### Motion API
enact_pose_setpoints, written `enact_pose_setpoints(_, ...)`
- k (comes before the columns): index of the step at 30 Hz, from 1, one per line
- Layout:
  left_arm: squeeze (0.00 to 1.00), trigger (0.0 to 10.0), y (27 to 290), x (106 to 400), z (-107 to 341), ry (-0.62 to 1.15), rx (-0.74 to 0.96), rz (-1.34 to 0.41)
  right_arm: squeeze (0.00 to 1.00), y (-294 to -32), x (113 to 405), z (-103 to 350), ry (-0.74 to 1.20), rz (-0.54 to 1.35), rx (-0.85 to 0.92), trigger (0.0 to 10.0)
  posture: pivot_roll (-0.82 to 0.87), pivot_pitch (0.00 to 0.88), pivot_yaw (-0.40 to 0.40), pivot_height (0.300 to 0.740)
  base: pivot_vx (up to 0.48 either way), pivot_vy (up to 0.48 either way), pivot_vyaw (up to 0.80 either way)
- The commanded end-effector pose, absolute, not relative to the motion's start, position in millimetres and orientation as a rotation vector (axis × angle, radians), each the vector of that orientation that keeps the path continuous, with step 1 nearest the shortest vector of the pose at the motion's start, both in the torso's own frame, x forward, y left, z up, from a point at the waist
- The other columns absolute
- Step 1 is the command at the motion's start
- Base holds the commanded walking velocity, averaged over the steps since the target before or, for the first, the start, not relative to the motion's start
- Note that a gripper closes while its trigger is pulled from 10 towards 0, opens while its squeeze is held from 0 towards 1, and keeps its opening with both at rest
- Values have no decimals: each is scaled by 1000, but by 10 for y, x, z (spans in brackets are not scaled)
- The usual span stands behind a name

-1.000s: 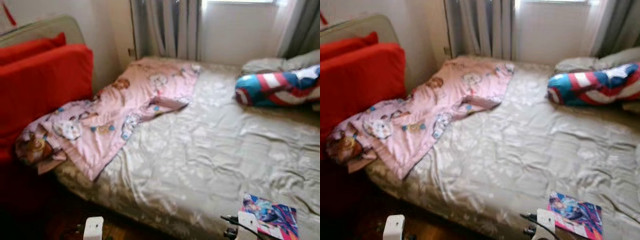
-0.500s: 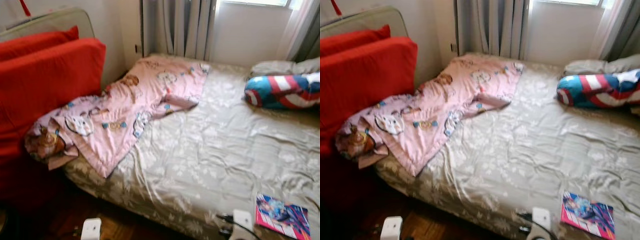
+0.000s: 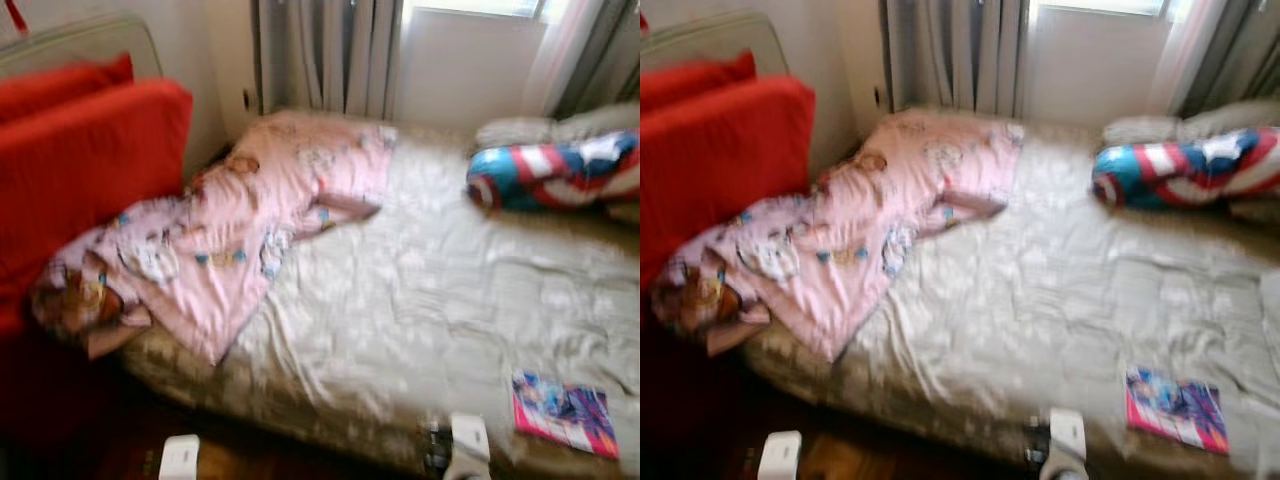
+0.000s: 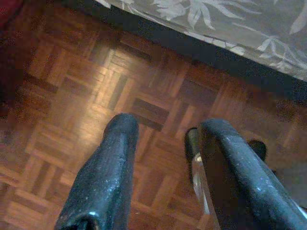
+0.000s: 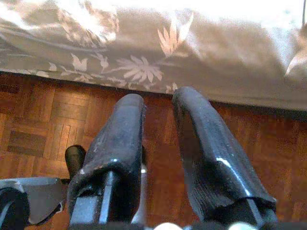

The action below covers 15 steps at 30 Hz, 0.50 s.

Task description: Clean up the room

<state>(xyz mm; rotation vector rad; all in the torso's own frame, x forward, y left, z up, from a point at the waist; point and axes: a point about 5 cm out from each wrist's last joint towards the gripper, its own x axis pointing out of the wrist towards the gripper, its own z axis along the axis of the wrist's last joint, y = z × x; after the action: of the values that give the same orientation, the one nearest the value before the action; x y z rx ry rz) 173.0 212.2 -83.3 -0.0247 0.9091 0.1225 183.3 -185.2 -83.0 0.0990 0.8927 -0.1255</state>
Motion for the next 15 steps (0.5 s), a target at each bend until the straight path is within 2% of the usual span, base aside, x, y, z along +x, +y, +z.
enact_pose_setpoints(1,0,10000,2141,1679,-855,932,-17,122,0,-1851,1812,-841,902,-130,99,10000,-8,0,-4,740,0,315,0)
enact_pose_setpoints(15,0,10000,2146,1676,-855,935,-13,121,0,-1863,1758,-866,919,-136,101,10000,-6,0,1,740,0,309,0)
